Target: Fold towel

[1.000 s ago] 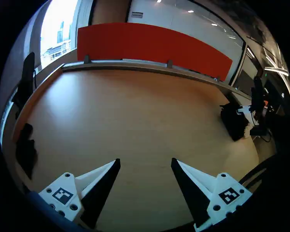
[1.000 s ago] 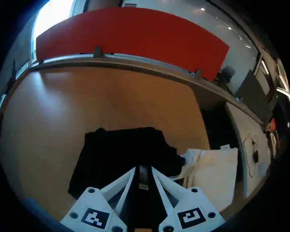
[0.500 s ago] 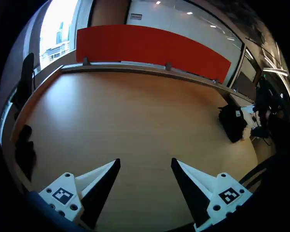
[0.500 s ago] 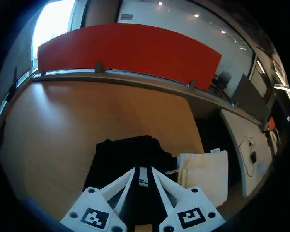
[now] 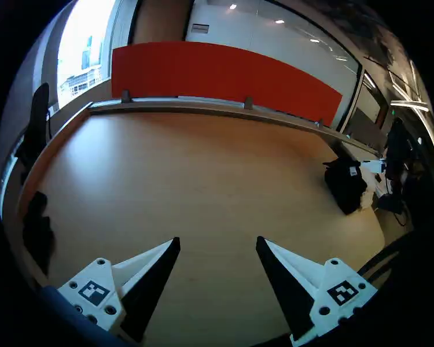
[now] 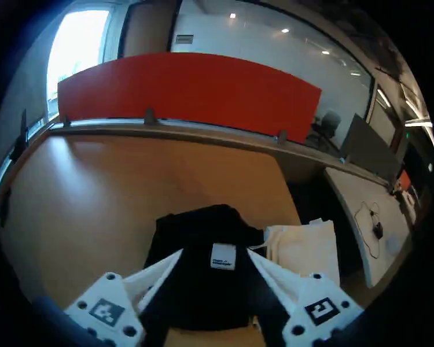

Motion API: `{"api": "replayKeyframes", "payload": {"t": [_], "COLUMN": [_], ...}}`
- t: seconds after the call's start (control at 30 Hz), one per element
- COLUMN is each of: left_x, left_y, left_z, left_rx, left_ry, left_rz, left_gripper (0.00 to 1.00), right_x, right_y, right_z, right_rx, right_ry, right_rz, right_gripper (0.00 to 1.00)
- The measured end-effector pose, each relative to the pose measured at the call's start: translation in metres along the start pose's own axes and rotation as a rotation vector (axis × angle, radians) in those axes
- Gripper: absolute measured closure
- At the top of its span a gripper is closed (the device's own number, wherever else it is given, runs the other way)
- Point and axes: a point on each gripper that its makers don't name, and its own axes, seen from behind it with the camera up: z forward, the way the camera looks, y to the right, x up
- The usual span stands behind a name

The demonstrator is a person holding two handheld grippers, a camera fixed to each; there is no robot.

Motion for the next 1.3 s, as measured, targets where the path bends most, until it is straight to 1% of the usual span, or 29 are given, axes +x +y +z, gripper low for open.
{"api": "replayKeyframes", "payload": {"t": [0.03,0.1,0.17,0.2,0.47,0.7,0.8,1.03,1.17,1.3], "left_x": [0.000,0.001,0.001,0.001,0.004,0.010,0.015,0.027,0.033,0.039], "left_y": [0.000,0.001,0.001,0.001,0.001,-0.006,-0.010,-0.019,-0.022,-0.023], "left_z": [0.000,-0.001,-0.001,-0.001,-0.004,-0.009,-0.012,-0.017,-0.018,-0.019], "left_rx": [-0.002,-0.005,-0.008,-0.009,-0.014,-0.006,-0.001,0.008,0.011,0.010], "left_ry": [0.001,0.002,0.004,0.005,0.015,0.037,0.052,0.082,0.095,0.106], "left_rz": [0.001,0.002,0.004,0.005,0.010,0.008,0.006,0.009,0.013,0.018], "left_gripper": [0.02,0.03,0.03,0.02,0.02,0.03,0.02,0.03,0.02,0.02], "right_x": [0.001,0.003,0.003,0.003,0.004,0.014,0.021,0.038,0.046,0.049], "right_y": [0.000,0.001,0.002,0.002,0.003,-0.002,-0.006,-0.017,-0.022,-0.027], "right_z": [-0.003,-0.007,-0.011,-0.012,-0.023,-0.035,-0.044,-0.070,-0.086,-0.100], "right_rx": [-0.007,-0.018,-0.026,-0.030,-0.046,-0.060,-0.066,-0.083,-0.108,-0.126], "right_ry": [0.012,0.033,0.049,0.055,0.087,0.147,0.180,0.282,0.341,0.382], "right_rz": [0.004,0.013,0.024,0.029,0.063,0.072,0.078,0.095,0.102,0.108], "right_gripper": [0.19,0.10,0.03,0.02,0.01,0.01,0.01,0.01,0.01,0.01]}}
